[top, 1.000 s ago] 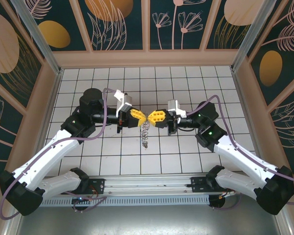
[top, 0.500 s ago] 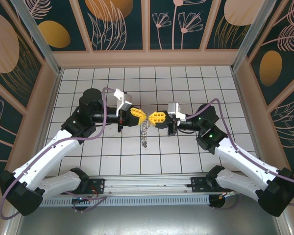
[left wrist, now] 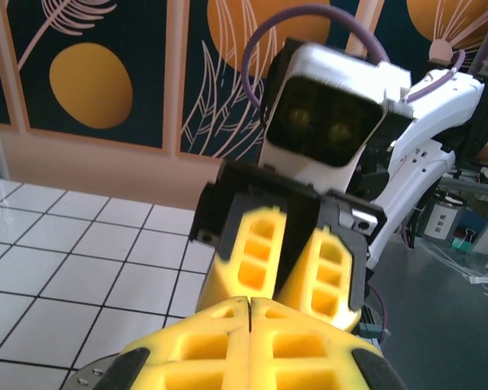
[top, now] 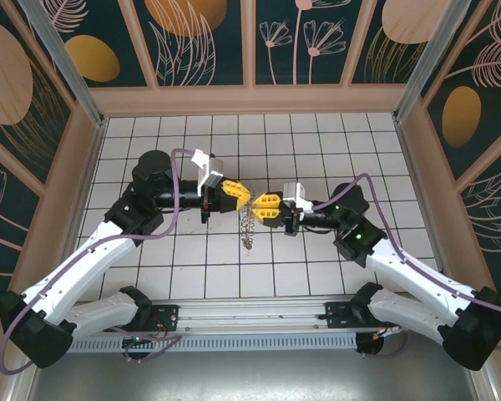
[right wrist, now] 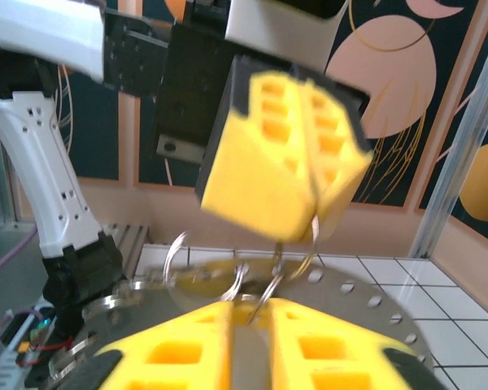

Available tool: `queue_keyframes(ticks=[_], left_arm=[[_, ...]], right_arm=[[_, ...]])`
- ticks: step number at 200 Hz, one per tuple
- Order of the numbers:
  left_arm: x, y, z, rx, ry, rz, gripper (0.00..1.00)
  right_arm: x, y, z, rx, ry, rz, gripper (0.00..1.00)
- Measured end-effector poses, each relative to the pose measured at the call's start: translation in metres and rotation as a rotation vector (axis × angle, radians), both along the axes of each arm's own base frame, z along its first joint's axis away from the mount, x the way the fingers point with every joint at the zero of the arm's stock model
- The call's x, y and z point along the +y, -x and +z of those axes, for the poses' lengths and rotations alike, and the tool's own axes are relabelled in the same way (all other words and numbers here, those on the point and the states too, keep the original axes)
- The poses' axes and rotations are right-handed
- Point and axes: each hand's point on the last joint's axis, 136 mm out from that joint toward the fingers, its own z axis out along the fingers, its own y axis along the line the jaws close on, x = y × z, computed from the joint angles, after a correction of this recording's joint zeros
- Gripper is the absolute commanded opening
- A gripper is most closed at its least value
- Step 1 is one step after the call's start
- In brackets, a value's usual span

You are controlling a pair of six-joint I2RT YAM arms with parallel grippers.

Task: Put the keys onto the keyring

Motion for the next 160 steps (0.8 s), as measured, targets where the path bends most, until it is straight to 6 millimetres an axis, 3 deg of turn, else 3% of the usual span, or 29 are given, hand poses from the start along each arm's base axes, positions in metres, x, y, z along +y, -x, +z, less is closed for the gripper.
queue_keyframes(ticks=[39, 88, 123, 160], left_arm=[[0.0, -0.003, 0.003, -0.017, 0.01, 0.014, 0.0], [0.0, -0.003, 0.005, -0.038, 0.013, 0.02, 0.0], [0.005, -0.001, 0.004, -0.086, 0.031, 0.046, 0.0], [0.007, 0.002, -0.003, -0.108, 0.045, 0.044, 0.0]], right_arm=[[0.0, 0.0, -0.011, 0.03, 0.023, -0.002, 0.24], [-0.012, -0.001, 0.007, 0.06, -0.027, -0.044, 0.25], [-0.024, -0.013, 0.016, 0.124, -0.057, -0.085, 0.26], [-0.021, -0.02, 0.024, 0.204, -0.089, -0.06, 0.31]])
